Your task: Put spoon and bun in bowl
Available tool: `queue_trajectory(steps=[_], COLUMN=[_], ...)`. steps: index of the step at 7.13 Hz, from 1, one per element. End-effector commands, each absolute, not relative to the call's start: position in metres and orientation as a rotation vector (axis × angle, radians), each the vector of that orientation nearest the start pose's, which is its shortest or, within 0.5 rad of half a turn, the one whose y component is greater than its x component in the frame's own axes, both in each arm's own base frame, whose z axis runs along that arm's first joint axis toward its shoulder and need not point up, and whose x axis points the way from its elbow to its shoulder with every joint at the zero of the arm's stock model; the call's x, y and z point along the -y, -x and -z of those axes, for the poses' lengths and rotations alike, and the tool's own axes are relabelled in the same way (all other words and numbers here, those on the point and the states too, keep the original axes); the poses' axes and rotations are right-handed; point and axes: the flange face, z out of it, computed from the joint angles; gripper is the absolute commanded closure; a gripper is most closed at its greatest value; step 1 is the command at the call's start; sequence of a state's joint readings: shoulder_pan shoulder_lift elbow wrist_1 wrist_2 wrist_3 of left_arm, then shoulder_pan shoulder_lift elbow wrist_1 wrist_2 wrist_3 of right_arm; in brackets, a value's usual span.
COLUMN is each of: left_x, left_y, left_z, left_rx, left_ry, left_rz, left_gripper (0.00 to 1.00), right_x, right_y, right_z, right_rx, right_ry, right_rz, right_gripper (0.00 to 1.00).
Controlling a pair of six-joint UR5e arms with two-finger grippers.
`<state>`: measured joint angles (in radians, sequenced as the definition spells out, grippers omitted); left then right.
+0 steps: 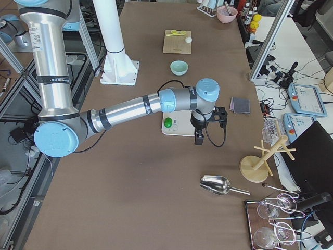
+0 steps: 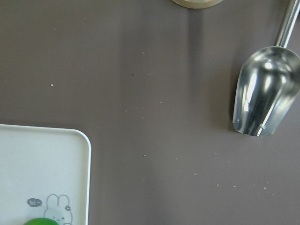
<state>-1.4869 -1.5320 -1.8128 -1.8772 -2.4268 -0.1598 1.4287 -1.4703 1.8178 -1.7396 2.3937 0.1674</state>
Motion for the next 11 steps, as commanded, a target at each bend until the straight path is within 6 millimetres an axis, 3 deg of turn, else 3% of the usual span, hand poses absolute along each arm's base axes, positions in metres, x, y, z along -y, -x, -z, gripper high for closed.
queue_trajectory(steps=[1, 2, 3, 4, 6, 9, 11], left_x=[0.526, 0.535, 0.534, 0.535, 0.540, 0.532, 0.526], left_y=[-0.035, -0.093, -0.128, -0.149, -0.195, -0.223, -0.264], left_z=[-0.461, -0.448, -0.450, -0.447, -0.432, -0.427, -0.422], left_rx=[-0.984, -0.983, -0.931, -0.925, -0.939, -0.948, -0.911], left_ry=[-0.340, -0.345, -0.362, -0.384, -0.363, -0.348, -0.367], left_rz=[-0.116, -0.218, -0.236, -0.254, -0.263, -0.309, -0.356], left_gripper=[0.02, 0.02, 0.02, 0.02, 0.02, 0.02, 0.02], right_x=[0.527, 0.524, 0.527, 0.533, 0.522, 0.504, 0.491], right_y=[0.077, 0.107, 0.151, 0.176, 0.232, 0.312, 0.365], right_z=[-0.476, -0.465, -0.447, -0.438, -0.440, -0.420, -0.431], right_rx=[0.924, 0.952, 0.968, 0.937, 0.848, 0.826, 0.821], right_ry=[-0.087, -0.116, -0.090, -0.092, -0.082, -0.049, -0.066], right_rz=[0.147, 0.197, 0.206, 0.193, 0.177, 0.201, 0.199], right_gripper=[0.00, 0.00, 0.00, 0.00, 0.00, 0.00, 0.00])
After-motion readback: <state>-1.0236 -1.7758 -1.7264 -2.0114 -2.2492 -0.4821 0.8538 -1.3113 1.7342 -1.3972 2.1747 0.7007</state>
